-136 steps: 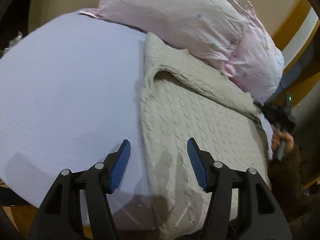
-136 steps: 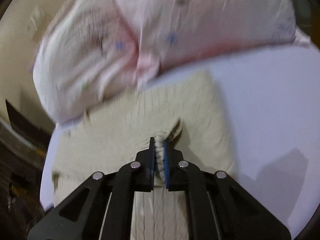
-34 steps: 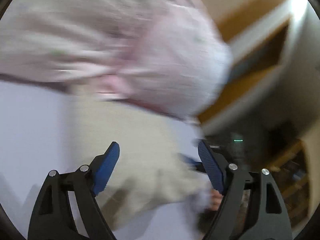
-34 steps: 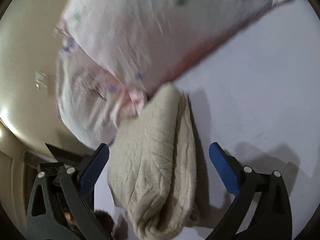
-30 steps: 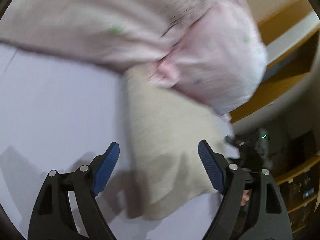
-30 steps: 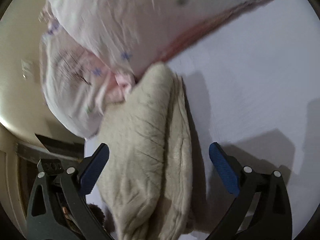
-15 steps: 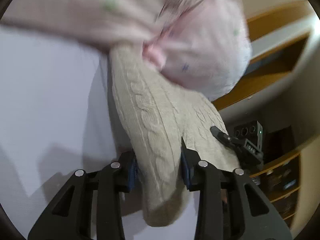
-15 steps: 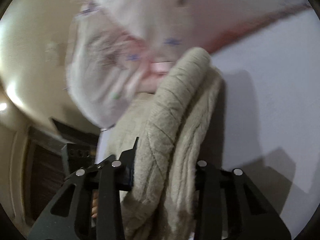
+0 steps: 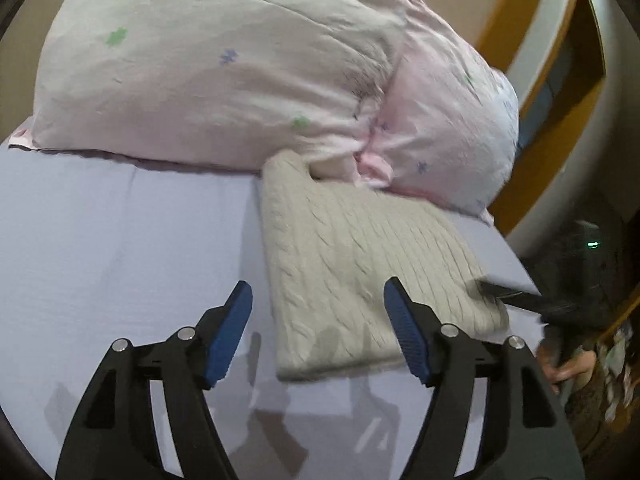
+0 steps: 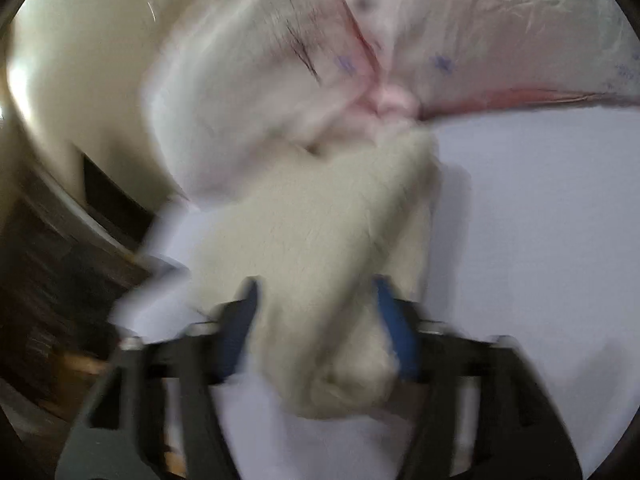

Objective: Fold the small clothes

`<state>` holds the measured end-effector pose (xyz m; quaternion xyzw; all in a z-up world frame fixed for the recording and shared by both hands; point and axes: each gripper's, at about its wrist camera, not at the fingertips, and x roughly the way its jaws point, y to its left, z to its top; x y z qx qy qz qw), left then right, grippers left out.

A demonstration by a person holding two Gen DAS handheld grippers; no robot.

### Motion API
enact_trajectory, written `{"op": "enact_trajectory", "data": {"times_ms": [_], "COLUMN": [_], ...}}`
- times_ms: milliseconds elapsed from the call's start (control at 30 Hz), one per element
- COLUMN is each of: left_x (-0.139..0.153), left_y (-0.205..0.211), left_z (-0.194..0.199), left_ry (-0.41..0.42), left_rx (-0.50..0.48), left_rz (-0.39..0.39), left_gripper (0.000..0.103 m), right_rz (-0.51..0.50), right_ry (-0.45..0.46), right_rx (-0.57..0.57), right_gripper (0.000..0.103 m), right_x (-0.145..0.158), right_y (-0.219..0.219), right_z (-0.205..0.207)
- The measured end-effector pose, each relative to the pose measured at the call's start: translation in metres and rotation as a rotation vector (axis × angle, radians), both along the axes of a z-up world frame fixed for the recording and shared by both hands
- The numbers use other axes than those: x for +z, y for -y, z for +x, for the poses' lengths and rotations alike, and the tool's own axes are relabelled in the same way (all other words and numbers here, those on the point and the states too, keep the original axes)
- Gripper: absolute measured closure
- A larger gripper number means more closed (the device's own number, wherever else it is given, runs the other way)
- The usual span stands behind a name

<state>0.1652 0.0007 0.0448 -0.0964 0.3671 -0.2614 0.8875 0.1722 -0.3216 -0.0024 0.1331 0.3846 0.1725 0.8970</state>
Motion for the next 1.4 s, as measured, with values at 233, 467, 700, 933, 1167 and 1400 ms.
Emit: {"op": "enact_trajectory", "data": {"times_ms": [233, 467, 700, 933, 1167, 1400], "left_x": [-0.021, -0.05, -0.057, -0.058, -0.058, -0.059], "left_y": [-0.006, 0.012, 0.019, 0.015, 0.014, 0.014], "left_z": [-0.039, -0.054, -0.044, -0.045, -0.046, -0.047], "left_ry": [-0.039, -0.036, -0.046, -0.066, -0.064, -0.064], "left_rx": [0.021, 0.048, 0.07, 0.093, 0.095, 0.096], "left_rz": [0.188, 0.467, 0.477, 0.444, 0.446, 0.445], "left_gripper": [0.013, 0.003, 0.001, 0.001, 0.001, 0.001], "right_rz": [-0.003, -0.22, -0.302, -0.381, -0.387, -0.387], "right_ry": [0.146, 0.065, -0.009, -0.035, -0.041, -0.041], "right_rx": [-0.137, -0.285, -0.313, -0.335, -0.332, -0.334], "right_gripper": [0.015, 0.002, 0.002, 0.002, 0.002, 0.002], "right_x": [0.013, -0.01, -0.034, -0.05, -0.05, -0.05], "right_y": [0.013, -0.036, -0.064, -0.077, -0.078, -0.079], "right_z": [-0.054, -0.092, -0.074, -0.071, -0.073, -0.073]}}
